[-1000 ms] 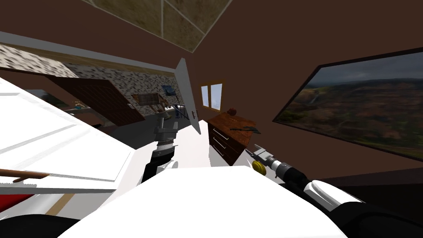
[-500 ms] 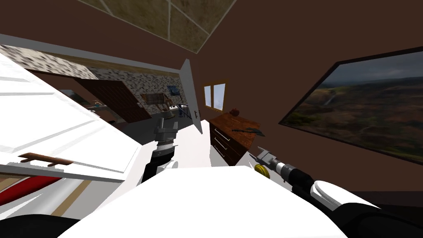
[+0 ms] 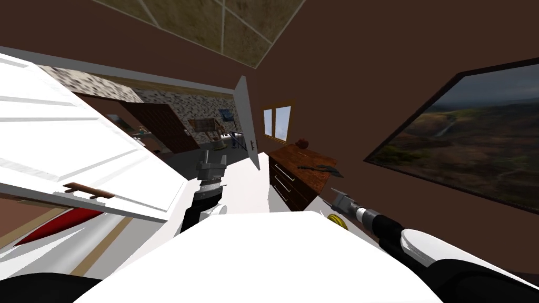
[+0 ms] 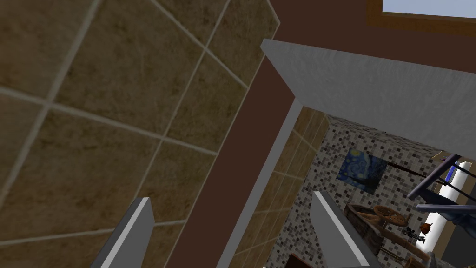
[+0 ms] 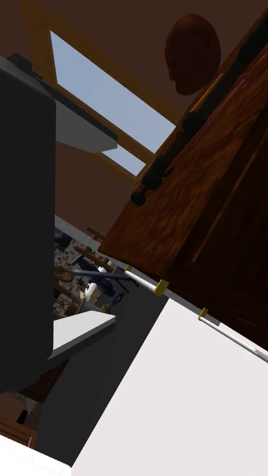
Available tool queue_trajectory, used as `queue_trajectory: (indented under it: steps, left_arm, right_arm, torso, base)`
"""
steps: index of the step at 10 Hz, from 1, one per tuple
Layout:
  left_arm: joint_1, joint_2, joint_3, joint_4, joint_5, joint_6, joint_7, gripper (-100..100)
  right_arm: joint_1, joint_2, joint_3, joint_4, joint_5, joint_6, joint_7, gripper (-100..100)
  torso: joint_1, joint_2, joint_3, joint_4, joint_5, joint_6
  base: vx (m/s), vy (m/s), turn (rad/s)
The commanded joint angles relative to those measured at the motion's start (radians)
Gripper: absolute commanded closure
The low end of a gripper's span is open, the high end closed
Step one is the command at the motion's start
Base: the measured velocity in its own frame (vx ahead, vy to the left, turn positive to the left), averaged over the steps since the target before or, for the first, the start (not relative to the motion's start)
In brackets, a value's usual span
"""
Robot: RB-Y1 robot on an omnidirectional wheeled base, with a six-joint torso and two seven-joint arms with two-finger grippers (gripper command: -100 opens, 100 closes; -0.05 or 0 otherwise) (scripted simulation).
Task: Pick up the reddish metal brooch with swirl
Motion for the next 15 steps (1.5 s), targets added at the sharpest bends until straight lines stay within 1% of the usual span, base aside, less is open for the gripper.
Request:
queue_trajectory:
  steps: [1,2,3,4,5,6,7,8,9,11,12,13,14,15]
  left_arm:
    - [0.000,0.000,0.000,0.000,0.000,0.000,0.000,0]
    - [0.000,0.000,0.000,0.000,0.000,0.000,0.000,0]
    - [0.000,0.000,0.000,0.000,0.000,0.000,0.000,0]
    - [0.000,0.000,0.000,0.000,0.000,0.000,0.000,0]
    - [0.000,0.000,0.000,0.000,0.000,0.000,0.000,0]
    - [0.000,0.000,0.000,0.000,0.000,0.000,0.000,0]
    - [0.000,0.000,0.000,0.000,0.000,0.000,0.000,0]
    - [0.000,0.000,0.000,0.000,0.000,0.000,0.000,0]
    - [0.000,0.000,0.000,0.000,0.000,0.000,0.000,0]
    - [0.000,0.000,0.000,0.000,0.000,0.000,0.000,0]
    - [0.000,0.000,0.000,0.000,0.000,0.000,0.000,0]
    - [0.000,0.000,0.000,0.000,0.000,0.000,0.000,0]
    - [0.000,0.000,0.000,0.000,0.000,0.000,0.000,0]
    - [0.000,0.000,0.000,0.000,0.000,0.000,0.000,0]
  right_arm:
    - [0.014,-0.041,0.002,0.026,0.050,0.013,0.013,-100]
    - [0.014,-0.041,0.002,0.026,0.072,0.013,0.013,-100]
    - [0.023,-0.082,0.007,0.049,0.105,0.028,0.020,-100]
    - [0.023,-0.082,0.007,0.049,0.124,0.028,0.020,-100]
    - [0.032,-0.121,0.011,0.071,0.155,0.041,0.028,-100]
    - [0.032,-0.121,0.011,0.071,0.174,0.041,0.028,-100]
    - [0.039,-0.159,0.016,0.092,0.208,0.054,0.035,-100]
    - [0.039,-0.159,0.016,0.092,0.223,0.054,0.035,-100]
    - [0.046,-0.194,0.021,0.113,0.263,0.066,0.041,-100]
    - [0.046,-0.196,0.021,0.113,0.269,0.066,0.041,-100]
    - [0.052,-0.231,0.026,0.132,0.312,0.077,0.047,-100]
    - [0.057,-0.259,0.030,0.151,0.344,0.088,0.053,-100]
    - [0.057,-0.265,0.030,0.151,0.353,0.088,0.053,-100]
    - [0.061,-0.297,0.035,0.168,0.389,0.097,0.058,-100]
  torso:
    - [0.000,0.000,0.000,0.000,0.000,0.000]
    - [-0.001,0.000,0.000,0.000,0.000,0.000]
    - [0.000,0.000,0.000,0.000,0.000,0.000]
    - [0.000,-0.001,0.000,0.000,0.000,-0.001]
    - [0.000,0.000,0.000,0.000,0.000,0.000]
    - [-0.001,-0.001,0.000,0.000,0.000,0.000]
    - [0.000,-0.001,0.000,0.000,0.000,0.000]
    - [0.000,-0.001,0.000,0.000,0.000,0.000]
    - [0.000,-0.001,0.000,0.000,0.000,0.000]
    - [0.000,-0.001,0.000,0.000,0.000,0.000]
    - [0.001,0.000,0.000,0.000,0.000,0.000]
    - [0.001,-0.001,0.000,0.000,0.000,0.000]
    - [0.000,-0.002,-0.001,0.000,0.000,0.000]
    - [0.000,-0.002,-0.001,0.000,0.000,0.000]
  base:
    - [0.017,-0.034,0.126]
    - [0.017,-0.033,0.083]
    - [0.016,-0.032,0.174]
    - [0.014,-0.034,0.071]
    - [0.021,-0.043,0.109]
    - [0.017,-0.032,0.071]
    - [0.022,-0.028,0.130]
    - [0.019,-0.028,0.088]
    - [0.017,-0.033,0.123]
    - [0.012,-0.022,0.029]
    - [0.019,-0.016,0.105]
    - [0.035,-0.035,0.212]
    - [0.027,-0.041,0.063]
    - [0.021,-0.042,0.081]
